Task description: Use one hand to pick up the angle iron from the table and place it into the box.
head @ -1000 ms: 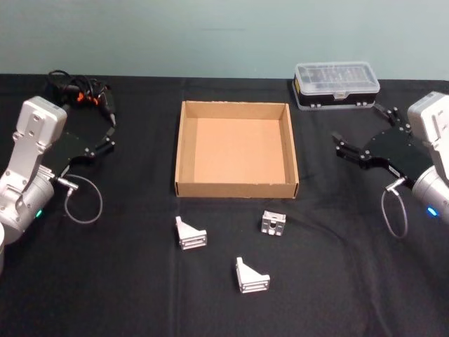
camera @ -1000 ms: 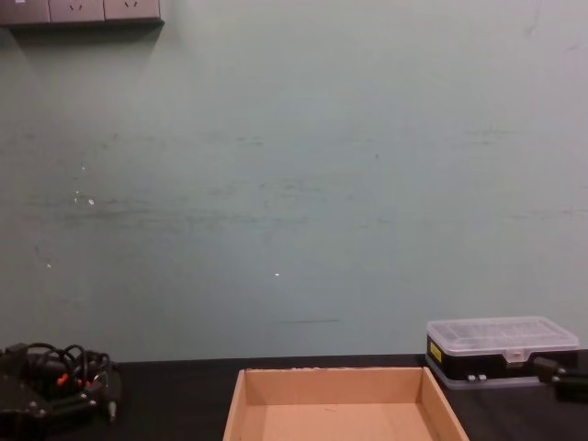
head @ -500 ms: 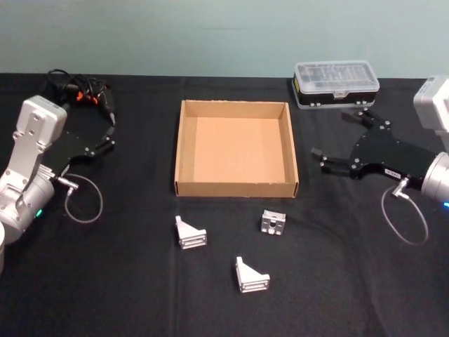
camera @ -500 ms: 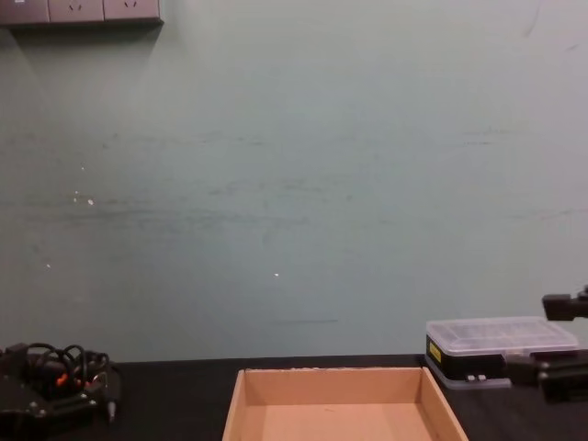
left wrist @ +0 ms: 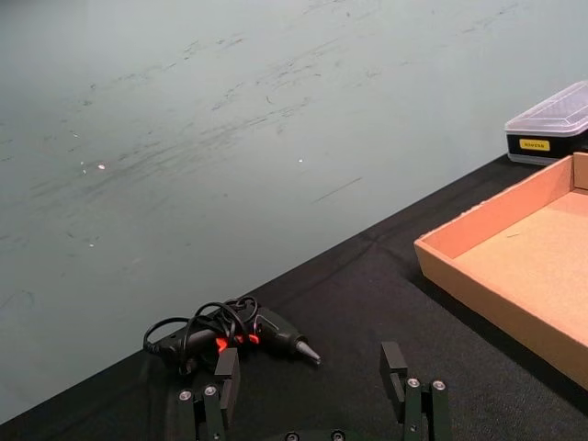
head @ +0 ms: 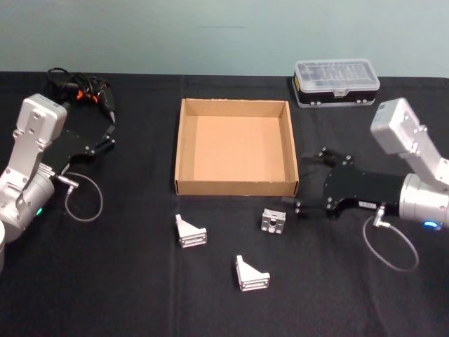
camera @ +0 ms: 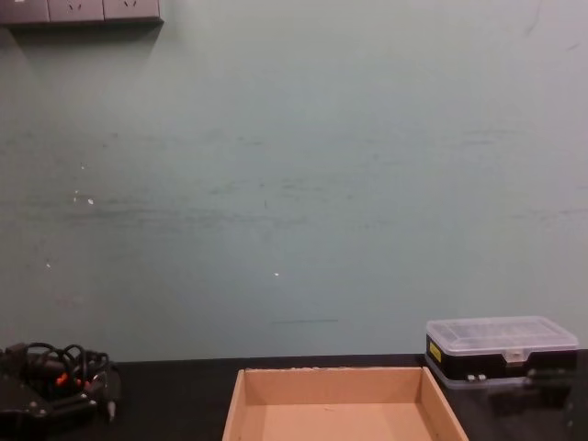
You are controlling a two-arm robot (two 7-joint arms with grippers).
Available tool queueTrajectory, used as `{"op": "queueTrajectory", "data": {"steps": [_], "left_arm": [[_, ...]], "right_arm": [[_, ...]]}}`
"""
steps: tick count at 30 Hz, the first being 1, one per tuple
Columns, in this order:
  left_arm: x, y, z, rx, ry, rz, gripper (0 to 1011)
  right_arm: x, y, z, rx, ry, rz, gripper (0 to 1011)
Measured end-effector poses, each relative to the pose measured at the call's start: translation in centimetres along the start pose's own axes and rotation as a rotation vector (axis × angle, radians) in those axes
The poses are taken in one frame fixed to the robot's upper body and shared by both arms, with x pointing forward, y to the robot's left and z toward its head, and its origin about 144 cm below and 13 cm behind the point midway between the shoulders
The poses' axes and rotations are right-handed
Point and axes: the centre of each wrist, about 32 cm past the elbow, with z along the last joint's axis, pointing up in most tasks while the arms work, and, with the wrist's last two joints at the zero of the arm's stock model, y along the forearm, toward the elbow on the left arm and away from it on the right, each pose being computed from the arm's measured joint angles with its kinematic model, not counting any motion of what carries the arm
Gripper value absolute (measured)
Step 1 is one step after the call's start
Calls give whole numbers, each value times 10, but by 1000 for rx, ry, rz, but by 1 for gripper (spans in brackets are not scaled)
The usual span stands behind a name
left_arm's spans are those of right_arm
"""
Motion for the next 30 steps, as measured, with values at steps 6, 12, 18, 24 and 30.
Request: {"op": "queueTrajectory", "data": {"steps": [6, 12, 18, 24, 30], "left_arm": [[0, 0, 0, 0, 0, 0, 1000], [0, 0, 0, 0, 0, 0, 1000], [0, 0, 0, 0, 0, 0, 1000], [0, 0, 0, 0, 0, 0, 1000], [0, 0, 0, 0, 0, 0, 1000]], "right_arm": [[-1, 9, -2, -34, -11, 76, 1000], [-1, 15, -3, -61, -20, 122, 1000], [-3, 24, -4, -80, -26, 168, 1000], [-2, 31, -5, -93, -26, 186, 1000], [0, 37, -5, -109, -29, 202, 1000]]}}
